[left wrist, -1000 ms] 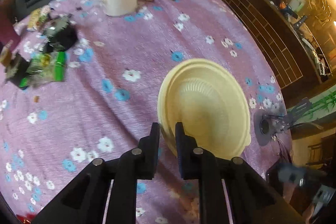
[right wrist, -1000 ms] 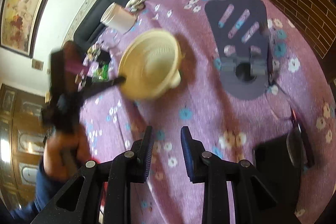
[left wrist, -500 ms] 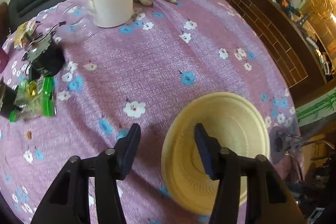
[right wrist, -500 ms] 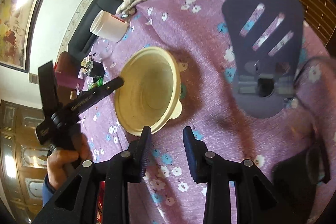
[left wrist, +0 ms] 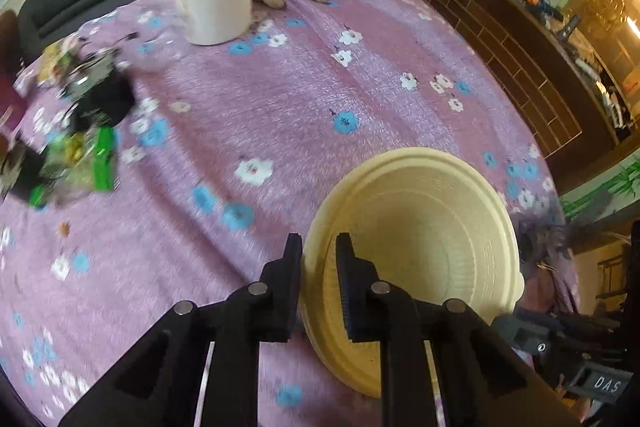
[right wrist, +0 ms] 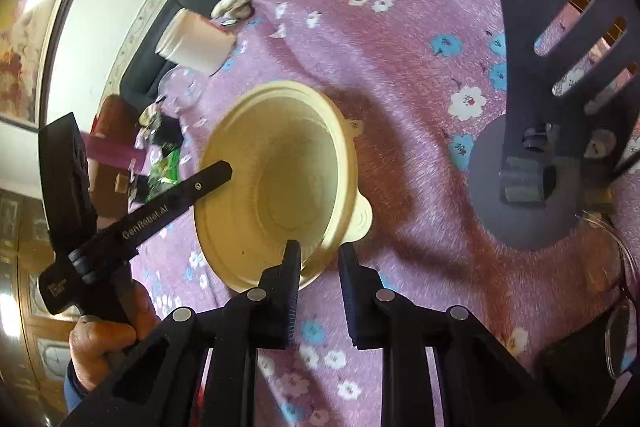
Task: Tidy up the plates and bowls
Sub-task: 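Lift the ridged beige bowl with the left gripper toward the stack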
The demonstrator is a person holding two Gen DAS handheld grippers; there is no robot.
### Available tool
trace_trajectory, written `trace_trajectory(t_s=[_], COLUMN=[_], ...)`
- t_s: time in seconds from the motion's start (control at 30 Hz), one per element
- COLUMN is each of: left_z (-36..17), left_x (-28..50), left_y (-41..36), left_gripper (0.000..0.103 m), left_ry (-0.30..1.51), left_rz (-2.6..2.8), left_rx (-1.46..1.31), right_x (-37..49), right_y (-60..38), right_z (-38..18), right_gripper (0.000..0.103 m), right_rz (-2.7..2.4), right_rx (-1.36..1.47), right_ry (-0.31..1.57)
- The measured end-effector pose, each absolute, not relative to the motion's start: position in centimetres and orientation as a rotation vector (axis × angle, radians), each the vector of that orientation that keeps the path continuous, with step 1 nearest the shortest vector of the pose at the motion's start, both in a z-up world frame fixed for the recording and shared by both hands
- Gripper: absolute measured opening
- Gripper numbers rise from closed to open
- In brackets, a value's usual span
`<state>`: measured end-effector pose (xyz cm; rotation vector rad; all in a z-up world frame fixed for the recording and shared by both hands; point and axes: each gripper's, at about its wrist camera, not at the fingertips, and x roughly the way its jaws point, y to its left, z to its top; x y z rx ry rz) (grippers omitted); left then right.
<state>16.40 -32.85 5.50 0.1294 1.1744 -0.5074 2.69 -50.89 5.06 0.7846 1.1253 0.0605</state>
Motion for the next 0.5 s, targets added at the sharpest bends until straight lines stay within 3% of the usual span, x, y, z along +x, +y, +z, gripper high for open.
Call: trace_trajectory(t_s=[0.27, 0.5], left_z=[8.0, 7.1], left_x=[8.8, 0.1], left_y=[-27.1, -21.5], left_gripper=[0.016, 0.016], left_ry=[1.141, 1.163], left_rz=[-0.476, -0.438], left_rx=[0.099, 0.154], right_x=[-1.1, -6.5], right_y=[-47.4, -42.2], right_z=[8.3, 7.8], right_gripper=[0.021, 0.021], right_rz=[0.215, 0.337], right_rx=[0.675, 0.551], right_ry=[1.158, 1.263])
